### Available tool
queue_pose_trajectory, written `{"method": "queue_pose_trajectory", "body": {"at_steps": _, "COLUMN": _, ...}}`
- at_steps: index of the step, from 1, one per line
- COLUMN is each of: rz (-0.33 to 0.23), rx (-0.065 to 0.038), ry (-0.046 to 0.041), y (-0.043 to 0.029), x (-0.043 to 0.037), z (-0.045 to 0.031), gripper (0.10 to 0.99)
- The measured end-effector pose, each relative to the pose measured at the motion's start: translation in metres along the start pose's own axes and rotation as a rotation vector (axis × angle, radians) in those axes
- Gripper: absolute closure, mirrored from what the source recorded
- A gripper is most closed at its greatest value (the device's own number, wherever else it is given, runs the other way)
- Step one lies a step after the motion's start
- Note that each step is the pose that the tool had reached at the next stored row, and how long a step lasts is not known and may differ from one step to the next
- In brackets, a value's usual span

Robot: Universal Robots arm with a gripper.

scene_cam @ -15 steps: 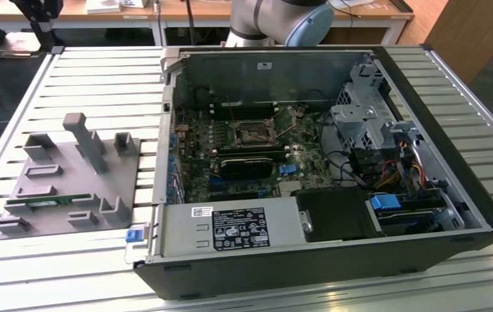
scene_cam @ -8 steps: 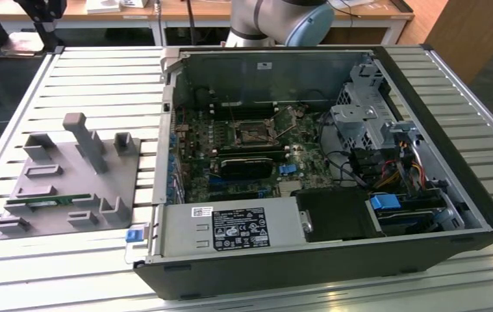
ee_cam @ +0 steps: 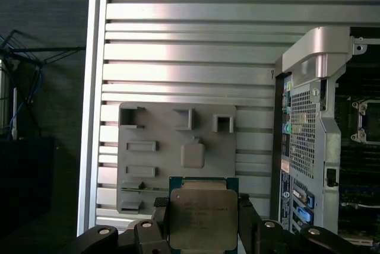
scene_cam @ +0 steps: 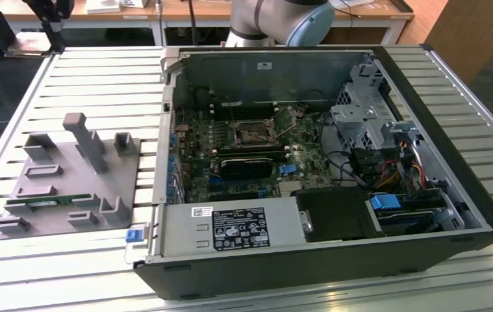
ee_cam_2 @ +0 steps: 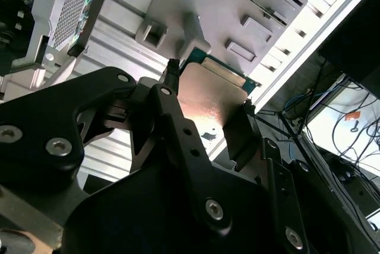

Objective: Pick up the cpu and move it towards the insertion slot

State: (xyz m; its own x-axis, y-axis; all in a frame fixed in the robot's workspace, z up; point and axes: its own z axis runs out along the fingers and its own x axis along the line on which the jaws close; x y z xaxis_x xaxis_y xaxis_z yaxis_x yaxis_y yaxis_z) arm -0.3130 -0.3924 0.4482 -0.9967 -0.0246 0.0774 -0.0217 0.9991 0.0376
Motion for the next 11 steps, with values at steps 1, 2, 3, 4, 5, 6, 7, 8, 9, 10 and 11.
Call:
{"method": "queue_pose_trajectory", "body": {"at_steps": 1, "rz": 0.000, "rx": 0.000, "ry": 0.0006, "y": 0.0000, "x": -0.0008, "z": -0.0001, "gripper": 0.541}}
{"method": "queue_pose_trajectory", "body": {"at_steps": 2, "rz": 0.000, "rx": 0.000, "ry": 0.0014, "y": 0.0000, "x": -0.0017, "z": -0.0002, "gripper": 0.541}}
{"method": "queue_pose_trajectory", "body": {"at_steps": 3, "rz": 0.000, "rx": 0.000, "ry": 0.0021, "y": 0.0000, "x": -0.0026, "z": -0.0003, "gripper": 0.541}}
{"method": "queue_pose_trajectory", "body": {"at_steps": 4, "rz": 0.000, "rx": 0.000, "ry": 0.0028, "y": -0.0001, "x": -0.0035, "z": -0.0003, "gripper": 0.541}}
{"method": "queue_pose_trajectory", "body": {"at_steps": 5, "rz": 0.000, "rx": 0.000, "ry": 0.0034, "y": -0.0001, "x": -0.0044, "z": -0.0004, "gripper": 0.541}}
{"method": "queue_pose_trajectory", "body": {"at_steps": 6, "rz": 0.000, "rx": 0.000, "ry": 0.0041, "y": -0.0001, "x": -0.0052, "z": -0.0005, "gripper": 0.541}}
{"method": "queue_pose_trajectory", "body": {"at_steps": 7, "rz": 0.000, "rx": 0.000, "ry": 0.0048, "y": -0.0001, "x": -0.0061, "z": -0.0005, "gripper": 0.541}}
{"method": "queue_pose_trajectory", "body": {"at_steps": 8, "rz": 0.000, "rx": 0.000, "ry": 0.0055, "y": -0.0001, "x": -0.0070, "z": -0.0006, "gripper": 0.541}}
{"method": "queue_pose_trajectory", "body": {"at_steps": 9, "rz": 0.000, "rx": 0.000, "ry": 0.0063, "y": -0.0002, "x": -0.0079, "z": -0.0007, "gripper": 0.541}}
{"method": "queue_pose_trajectory", "body": {"at_steps": 10, "rz": 0.000, "rx": 0.000, "ry": 0.0070, "y": -0.0002, "x": -0.0089, "z": -0.0008, "gripper": 0.541}}
{"method": "queue_pose_trajectory", "body": {"at_steps": 11, "rz": 0.000, "rx": 0.000, "ry": 0.0078, "y": -0.0002, "x": -0.0098, "z": -0.0008, "gripper": 0.541}}
